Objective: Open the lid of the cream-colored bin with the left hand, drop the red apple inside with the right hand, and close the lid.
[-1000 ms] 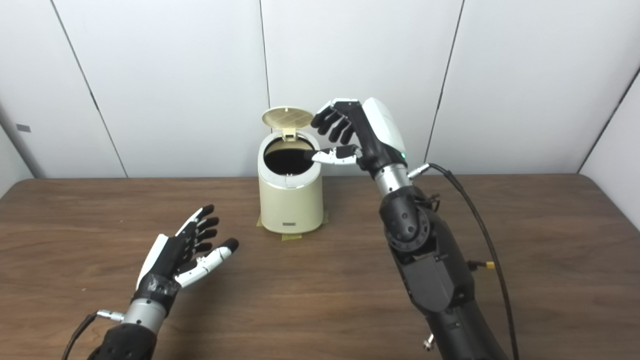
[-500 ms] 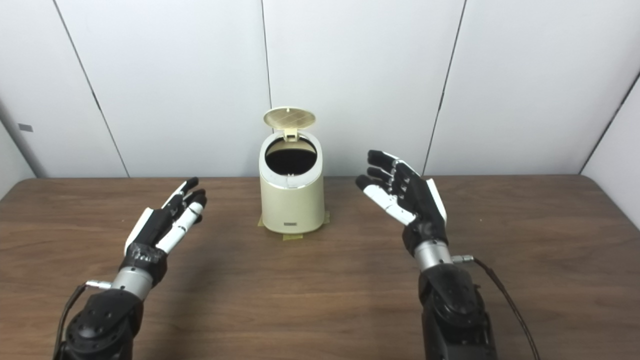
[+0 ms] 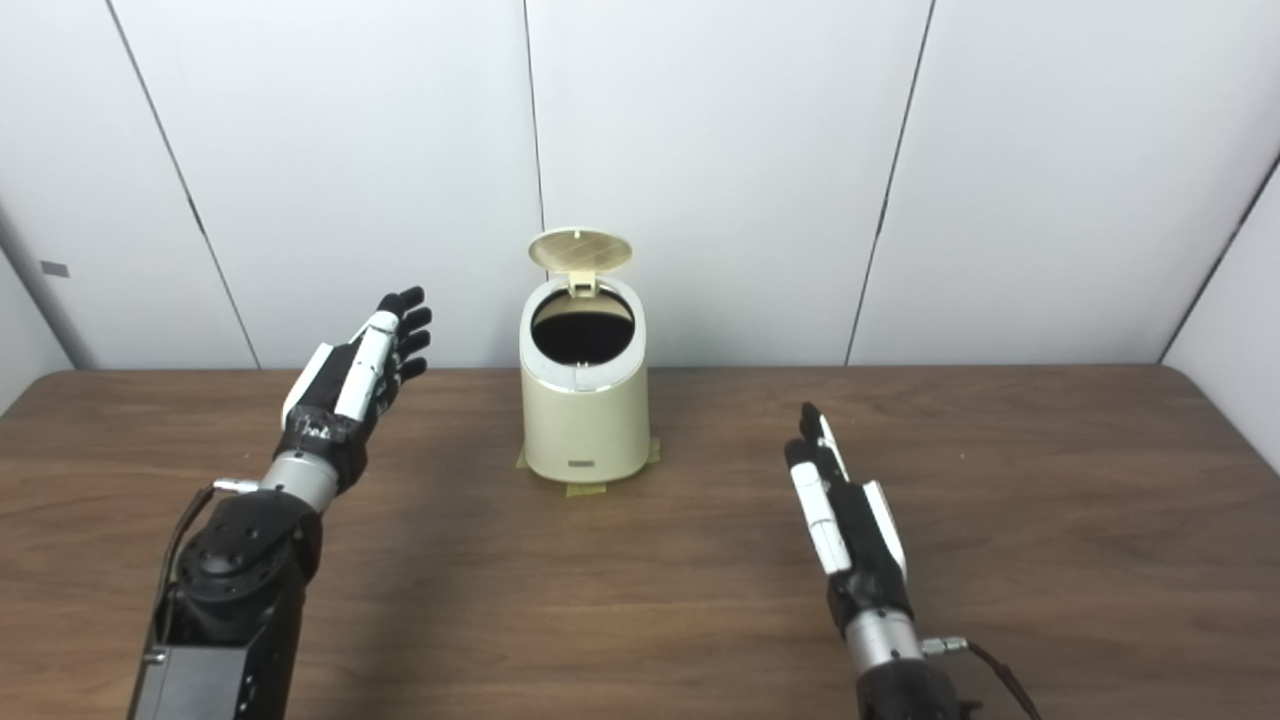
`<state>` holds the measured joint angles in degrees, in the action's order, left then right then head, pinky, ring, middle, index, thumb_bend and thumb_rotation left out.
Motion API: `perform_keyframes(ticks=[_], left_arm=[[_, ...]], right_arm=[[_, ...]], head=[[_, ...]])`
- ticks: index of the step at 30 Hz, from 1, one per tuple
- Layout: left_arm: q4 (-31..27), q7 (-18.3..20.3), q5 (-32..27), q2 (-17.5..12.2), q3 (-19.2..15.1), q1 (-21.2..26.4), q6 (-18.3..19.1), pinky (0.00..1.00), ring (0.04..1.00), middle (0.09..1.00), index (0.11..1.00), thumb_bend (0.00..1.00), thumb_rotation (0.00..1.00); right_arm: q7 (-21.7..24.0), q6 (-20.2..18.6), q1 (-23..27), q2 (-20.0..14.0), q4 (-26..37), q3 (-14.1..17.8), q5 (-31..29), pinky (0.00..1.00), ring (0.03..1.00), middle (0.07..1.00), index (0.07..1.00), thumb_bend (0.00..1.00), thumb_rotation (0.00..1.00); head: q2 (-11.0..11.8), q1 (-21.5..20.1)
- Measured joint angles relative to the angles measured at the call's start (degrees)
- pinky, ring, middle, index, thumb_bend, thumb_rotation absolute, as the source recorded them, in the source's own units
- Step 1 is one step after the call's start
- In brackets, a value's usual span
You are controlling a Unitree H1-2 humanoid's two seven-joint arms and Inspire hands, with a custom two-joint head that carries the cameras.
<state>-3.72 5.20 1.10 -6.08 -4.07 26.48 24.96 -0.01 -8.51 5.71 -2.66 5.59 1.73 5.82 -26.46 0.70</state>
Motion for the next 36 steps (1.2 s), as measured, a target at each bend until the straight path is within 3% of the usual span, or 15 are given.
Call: perform_keyframes(ticks=[4, 16, 25, 36], left_arm=[[1.6, 0.1, 0.0, 0.0, 1.0, 2.6, -1.1, 0.94, 0.938, 0.928, 0.950, 0.54, 0.97], [8.5, 1.5, 0.7, -1.3, 3.8, 8.3, -4.2, 0.93, 0.939, 0.939, 0.956, 0.54, 0.97], [13.0, 1.5, 2.6, -2.1, 6.0, 10.6, -8.4, 0.94, 0.930, 0.932, 0.942, 0.50, 0.97], [14.0, 2.0, 6.0, -4.4, 8.2, 14.1, -9.8, 0.94, 0.924, 0.920, 0.914, 0.49, 1.00]], right_arm=[[-0.2, 1.9, -1.3, -0.5, -0.1, -0.5, 0.0, 0.97, 1.000, 1.000, 1.000, 0.57, 1.00], [-0.7, 2.8, -4.5, -0.6, 0.1, -3.0, 3.1, 0.93, 0.999, 0.998, 1.000, 0.54, 1.00], [-1.8, 6.2, -5.5, -0.6, -0.9, -3.0, 3.4, 0.86, 0.950, 0.960, 1.000, 0.52, 1.00], [-3.0, 7.2, -5.9, -0.5, -1.0, -2.8, 3.9, 0.82, 0.914, 0.932, 0.992, 0.47, 1.00]], head=[[0.8, 0.4], [6.5, -0.2], [7.3, -0.1], [6.8, -0.4]])
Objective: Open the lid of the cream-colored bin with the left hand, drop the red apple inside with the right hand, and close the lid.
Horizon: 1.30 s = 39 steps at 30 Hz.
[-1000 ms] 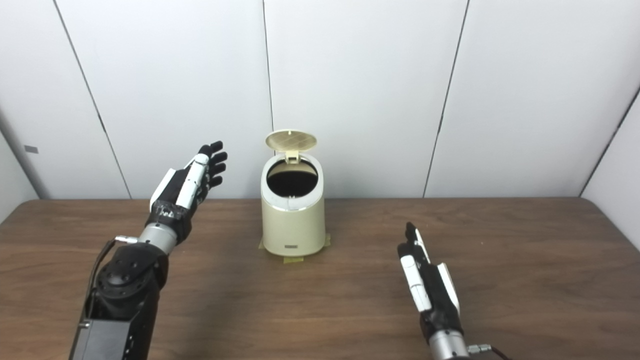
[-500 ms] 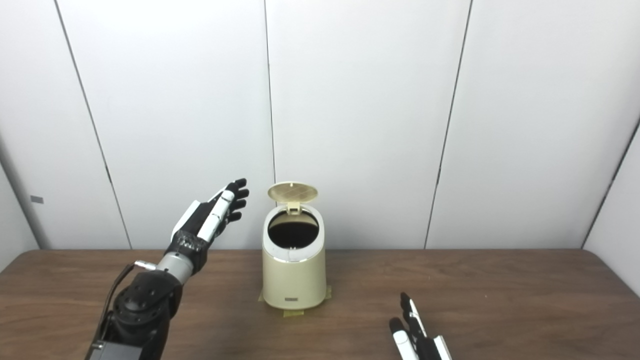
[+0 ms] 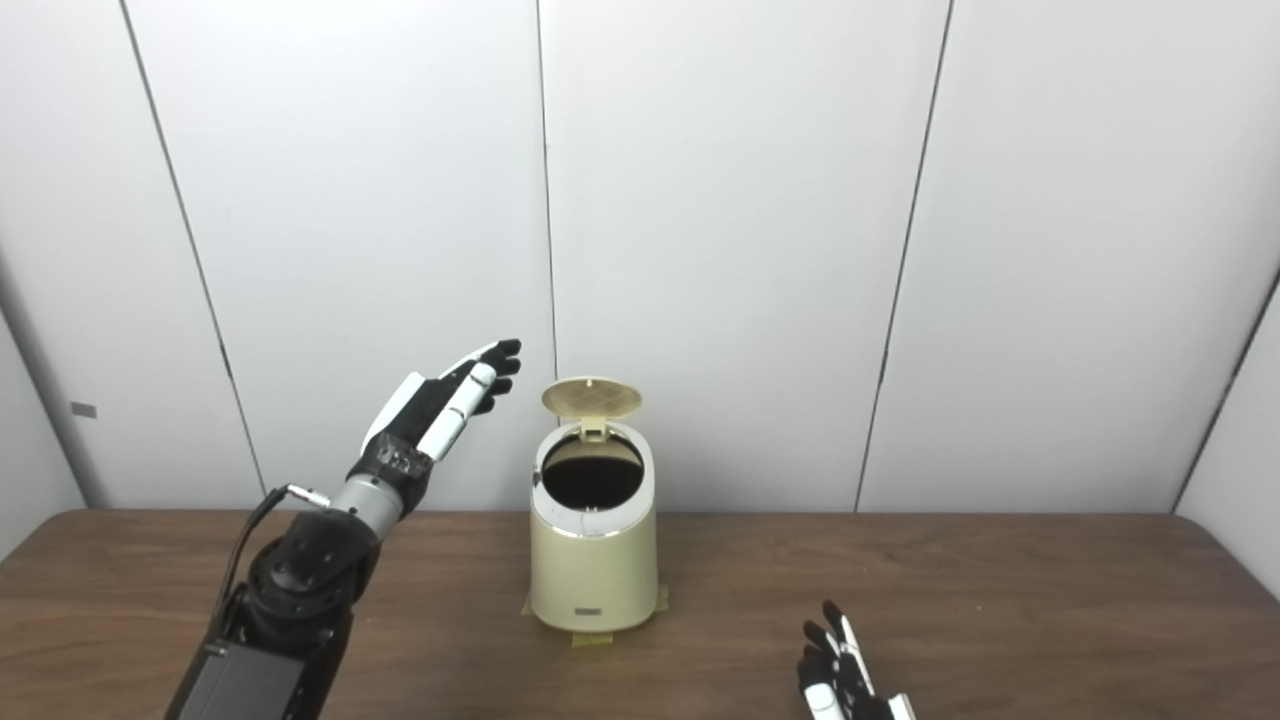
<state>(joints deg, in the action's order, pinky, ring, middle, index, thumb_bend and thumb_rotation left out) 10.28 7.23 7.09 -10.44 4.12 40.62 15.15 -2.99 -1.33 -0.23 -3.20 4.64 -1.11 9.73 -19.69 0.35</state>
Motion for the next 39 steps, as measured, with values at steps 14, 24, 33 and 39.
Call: perform_keyframes(ticks=[14, 24, 33, 39], left_arm=[[0.4, 1.4, 7.5, -2.1, 5.4, 4.0, -0.6, 0.91, 0.942, 0.917, 0.885, 0.50, 1.00], [1.4, 3.5, 9.4, -2.0, 7.1, 5.9, 0.4, 0.95, 0.955, 0.923, 0.896, 0.50, 1.00], [2.2, 4.5, 14.7, -2.8, 11.0, 7.1, 0.0, 0.86, 0.916, 0.892, 0.860, 0.48, 1.00], [2.0, 5.1, 19.2, -3.9, 13.0, 7.3, 0.4, 0.86, 0.906, 0.872, 0.824, 0.51, 1.00]], right_arm=[[-0.5, 1.4, 0.2, 0.5, -0.6, -0.5, 1.0, 0.77, 0.864, 0.884, 0.967, 0.50, 1.00], [-0.5, 1.5, 0.3, 1.0, -0.8, -0.3, 0.7, 0.77, 0.860, 0.870, 0.964, 0.49, 1.00], [-0.5, 1.4, 0.5, 2.0, -0.9, -0.3, 0.6, 0.76, 0.850, 0.856, 0.965, 0.47, 1.00], [-0.3, 0.5, 0.6, 2.5, -0.8, 0.1, -0.8, 0.80, 0.860, 0.847, 0.965, 0.48, 1.00]], head=[[-0.8, -0.4], [-1.3, -0.7], [-2.1, -1.1], [-2.2, -1.1]])
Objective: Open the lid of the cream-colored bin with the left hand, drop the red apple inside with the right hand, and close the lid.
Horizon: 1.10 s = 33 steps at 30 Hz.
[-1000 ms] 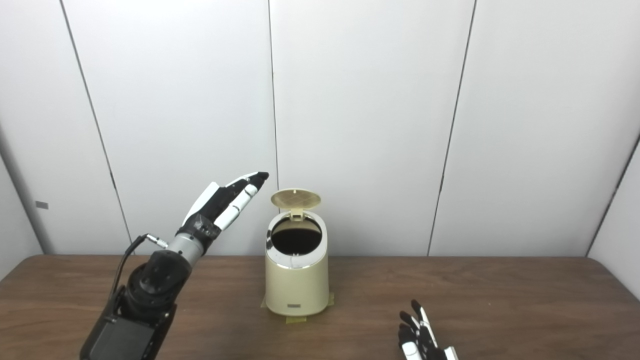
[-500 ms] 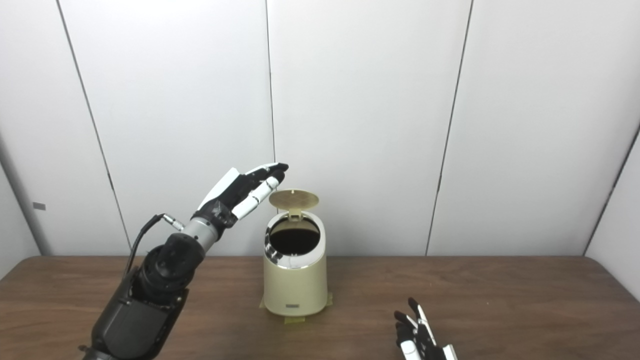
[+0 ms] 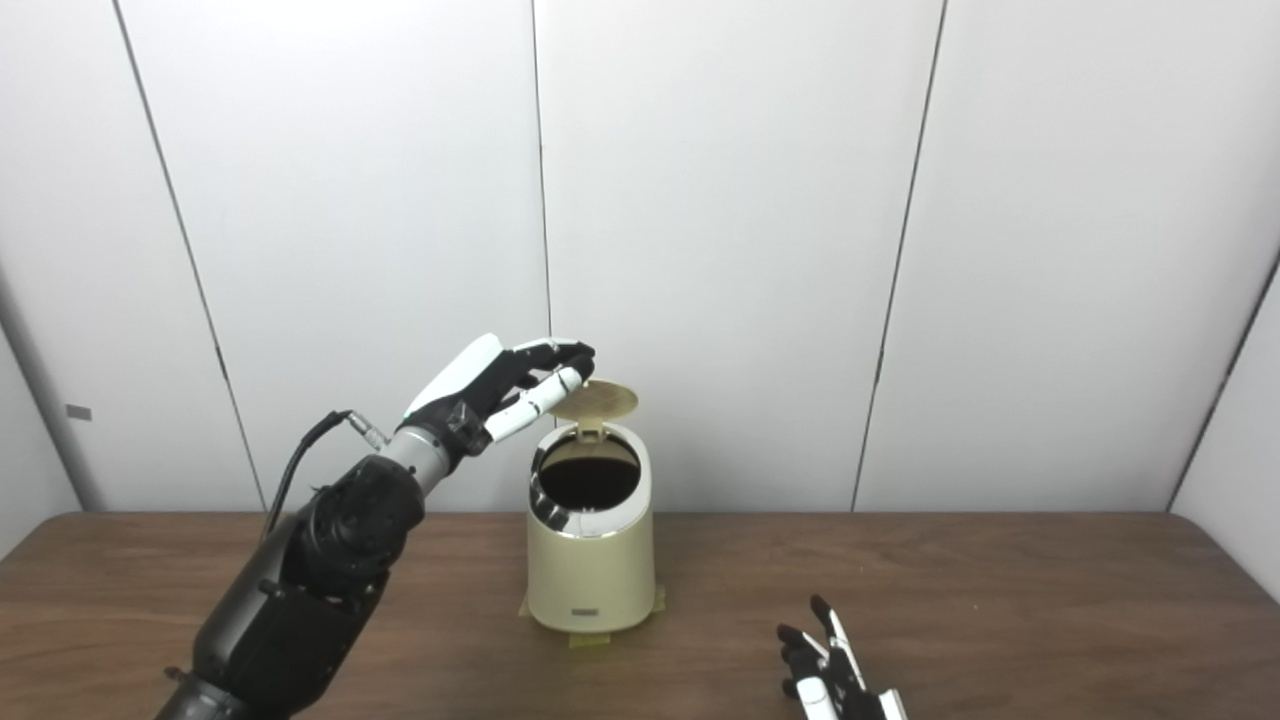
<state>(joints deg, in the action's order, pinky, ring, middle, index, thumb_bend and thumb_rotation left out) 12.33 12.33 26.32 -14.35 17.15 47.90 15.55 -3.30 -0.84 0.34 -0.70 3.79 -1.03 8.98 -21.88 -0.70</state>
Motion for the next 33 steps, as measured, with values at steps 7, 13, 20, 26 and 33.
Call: perform_keyframes(ticks=[7, 13, 20, 26, 33], left_arm=[[-0.2, 2.1, 4.9, -1.4, 2.6, 0.5, 0.2, 0.82, 0.890, 0.873, 0.820, 0.51, 1.00], [-1.2, 4.5, 6.1, -2.0, 2.7, 0.5, 1.0, 0.83, 0.902, 0.883, 0.830, 0.53, 1.00], [-2.7, 6.5, 4.3, -3.3, 1.3, 0.2, -0.9, 0.82, 0.862, 0.857, 0.824, 0.49, 1.00], [-5.9, 8.4, 3.7, -4.0, 0.6, -2.3, -0.6, 0.86, 0.889, 0.870, 0.823, 0.49, 1.00], [-9.1, 9.5, 6.3, -5.6, 2.1, -3.3, -0.9, 0.93, 0.917, 0.879, 0.831, 0.50, 1.00]], right_arm=[[0.0, -0.2, 0.1, 0.7, 0.0, 0.1, -0.5, 0.79, 0.852, 0.841, 0.962, 0.47, 1.00], [-0.1, -1.1, 0.1, 1.3, 0.0, 0.4, -1.1, 0.78, 0.845, 0.832, 0.954, 0.46, 1.00], [-0.4, -2.0, 0.4, 2.4, -0.1, 1.1, -2.2, 0.76, 0.834, 0.823, 0.948, 0.45, 1.00], [-0.8, -2.6, 0.5, 2.7, -0.1, 1.6, -3.5, 0.77, 0.841, 0.830, 0.958, 0.43, 1.00], [-1.0, -3.7, 0.8, 2.3, -0.2, 2.1, -3.8, 0.76, 0.853, 0.824, 0.951, 0.40, 1.00]], head=[[-0.4, -0.1], [-0.7, -0.4], [-1.5, -0.4], [-2.1, 0.0], [-2.6, -0.3]])
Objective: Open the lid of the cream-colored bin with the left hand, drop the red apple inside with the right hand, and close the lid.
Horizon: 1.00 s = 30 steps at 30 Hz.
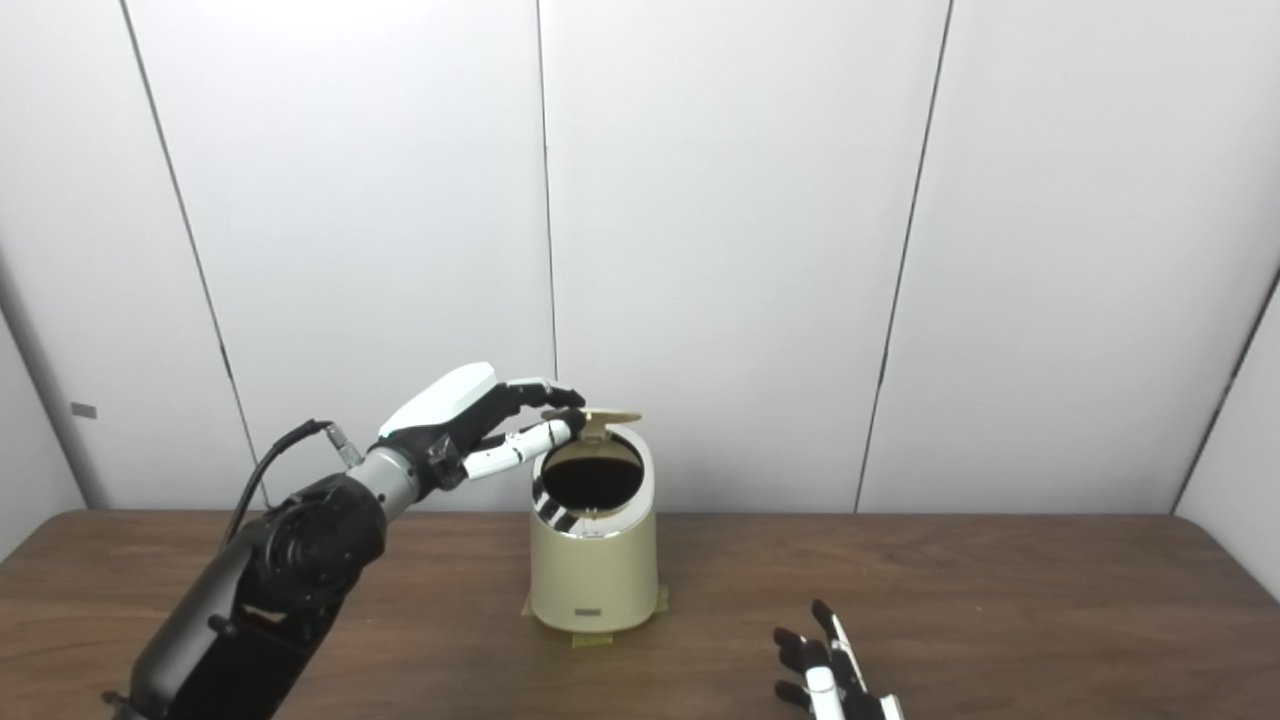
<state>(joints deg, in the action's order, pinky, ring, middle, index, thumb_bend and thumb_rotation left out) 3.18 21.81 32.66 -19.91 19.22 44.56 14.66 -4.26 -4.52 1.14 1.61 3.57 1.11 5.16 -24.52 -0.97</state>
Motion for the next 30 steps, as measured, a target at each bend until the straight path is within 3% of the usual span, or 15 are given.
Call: perform_keyframes(ticks=[9, 17, 24, 30], left_arm=[[-0.1, 2.7, 6.2, -2.7, 4.7, -0.5, -2.8, 0.93, 0.904, 0.862, 0.839, 0.55, 1.00], [0.1, 2.7, 16.0, -5.0, 9.3, -0.7, -9.7, 0.97, 0.901, 0.850, 0.833, 0.53, 1.00], [0.7, 2.5, 21.3, -5.0, 9.9, -0.9, -13.5, 0.99, 0.909, 0.856, 0.841, 0.53, 1.00], [-0.1, 2.3, 24.6, -4.9, 9.9, -1.8, -14.6, 0.98, 0.908, 0.855, 0.832, 0.53, 0.96]], right_arm=[[-0.1, -2.1, 1.4, 0.9, 0.1, 2.4, -4.0, 0.80, 0.866, 0.831, 0.963, 0.39, 1.00], [-0.6, -3.1, 1.9, 1.2, 0.1, 2.5, -4.1, 0.76, 0.841, 0.805, 0.953, 0.42, 1.00], [-0.7, -4.0, 2.0, 1.1, 0.3, 2.1, -3.4, 0.74, 0.836, 0.801, 0.961, 0.40, 1.00], [-0.9, -4.4, 2.1, 0.8, 0.4, 1.3, -1.6, 0.74, 0.837, 0.803, 0.967, 0.43, 1.00]], head=[[-0.2, -0.1], [-0.3, -0.4], [-0.6, -0.8], [-0.8, -1.1]])
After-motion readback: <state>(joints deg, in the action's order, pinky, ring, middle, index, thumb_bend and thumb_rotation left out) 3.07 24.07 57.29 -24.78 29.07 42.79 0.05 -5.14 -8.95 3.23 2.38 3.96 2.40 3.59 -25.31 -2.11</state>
